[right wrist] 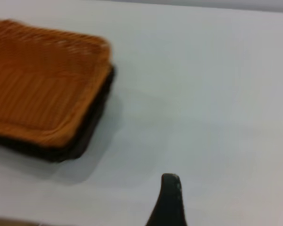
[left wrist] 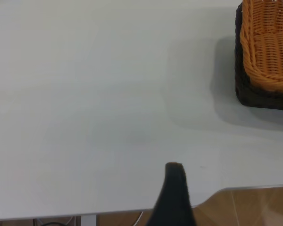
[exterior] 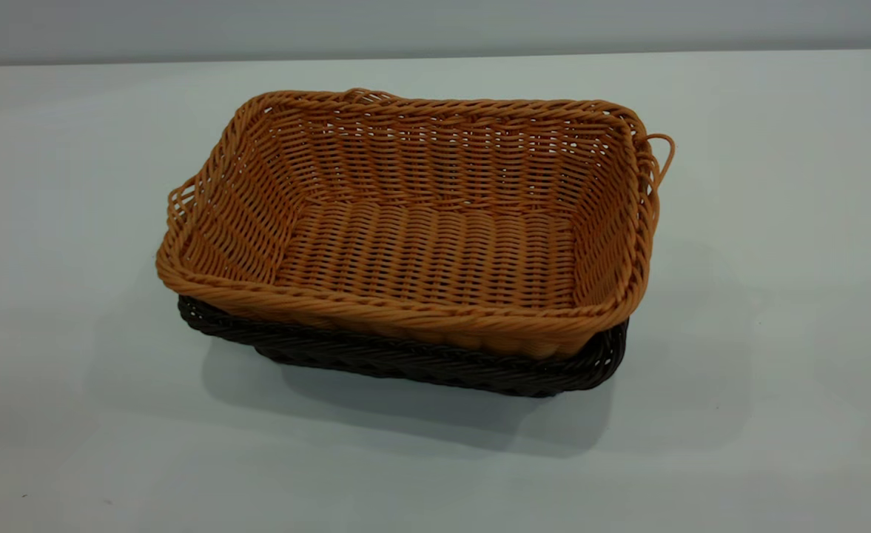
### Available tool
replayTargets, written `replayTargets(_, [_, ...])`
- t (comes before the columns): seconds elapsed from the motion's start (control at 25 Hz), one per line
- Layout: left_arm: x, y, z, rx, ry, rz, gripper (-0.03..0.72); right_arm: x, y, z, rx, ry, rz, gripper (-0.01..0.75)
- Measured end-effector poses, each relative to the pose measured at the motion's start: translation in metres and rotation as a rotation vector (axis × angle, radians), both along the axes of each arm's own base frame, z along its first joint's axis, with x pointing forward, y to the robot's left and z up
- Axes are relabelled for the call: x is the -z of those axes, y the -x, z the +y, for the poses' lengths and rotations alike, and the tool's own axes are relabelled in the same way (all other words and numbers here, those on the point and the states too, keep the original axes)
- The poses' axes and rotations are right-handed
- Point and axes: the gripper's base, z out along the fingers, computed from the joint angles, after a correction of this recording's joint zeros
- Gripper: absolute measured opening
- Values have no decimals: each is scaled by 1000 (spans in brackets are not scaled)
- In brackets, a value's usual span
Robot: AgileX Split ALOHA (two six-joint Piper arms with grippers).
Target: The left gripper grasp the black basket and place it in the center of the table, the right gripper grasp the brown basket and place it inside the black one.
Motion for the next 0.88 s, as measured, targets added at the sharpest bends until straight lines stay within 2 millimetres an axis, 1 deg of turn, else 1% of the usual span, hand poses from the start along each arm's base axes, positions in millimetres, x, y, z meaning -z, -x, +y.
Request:
replayTargets(0.12, [0,0,0,0,0,0,563,0,-1,-3,74,-13,7,565])
replayTargets(0.4, [0,0,0,0,-1,0,563,1,-1,-7,150,-39,17,565])
replayTargets(0.88, [0,0,0,0,-1,0,563,1,0,-10,121,-51,20,565])
